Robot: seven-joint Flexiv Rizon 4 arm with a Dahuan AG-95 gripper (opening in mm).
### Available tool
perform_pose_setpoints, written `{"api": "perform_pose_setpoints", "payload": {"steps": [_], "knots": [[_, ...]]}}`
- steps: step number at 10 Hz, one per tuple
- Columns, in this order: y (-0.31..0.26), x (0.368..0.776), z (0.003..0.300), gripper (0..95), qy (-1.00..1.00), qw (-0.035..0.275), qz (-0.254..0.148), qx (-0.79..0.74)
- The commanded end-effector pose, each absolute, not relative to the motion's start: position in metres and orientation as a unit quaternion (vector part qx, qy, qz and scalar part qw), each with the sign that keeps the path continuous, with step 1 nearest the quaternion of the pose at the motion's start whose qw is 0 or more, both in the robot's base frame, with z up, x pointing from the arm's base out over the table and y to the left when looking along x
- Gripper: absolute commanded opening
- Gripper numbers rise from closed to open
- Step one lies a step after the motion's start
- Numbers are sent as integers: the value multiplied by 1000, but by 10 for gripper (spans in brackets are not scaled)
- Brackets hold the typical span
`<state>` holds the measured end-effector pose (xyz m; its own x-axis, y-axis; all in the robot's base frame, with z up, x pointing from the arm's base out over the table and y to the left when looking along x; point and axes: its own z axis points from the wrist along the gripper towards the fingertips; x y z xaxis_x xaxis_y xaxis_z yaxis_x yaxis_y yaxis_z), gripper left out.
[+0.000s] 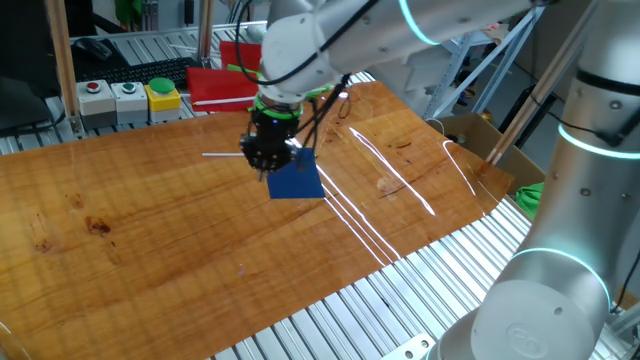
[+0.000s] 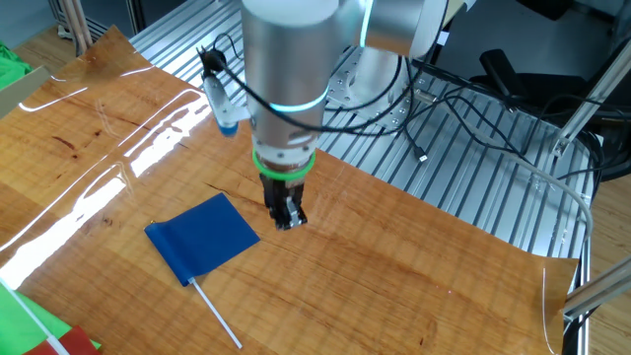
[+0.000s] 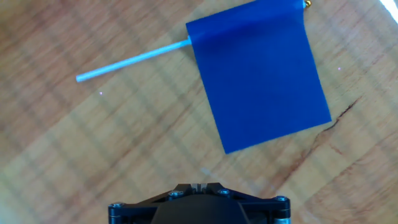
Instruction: Wave the flag
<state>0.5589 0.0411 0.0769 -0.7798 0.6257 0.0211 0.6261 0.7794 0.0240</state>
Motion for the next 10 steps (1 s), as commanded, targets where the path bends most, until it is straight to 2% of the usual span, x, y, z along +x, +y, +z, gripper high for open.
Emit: {"api": "perform_pose_setpoints", "payload": {"steps": [1, 10], "knots": [[46, 574, 74, 0, -931, 7, -14, -364], [48, 587, 75, 0, -910, 11, -16, -415]]}}
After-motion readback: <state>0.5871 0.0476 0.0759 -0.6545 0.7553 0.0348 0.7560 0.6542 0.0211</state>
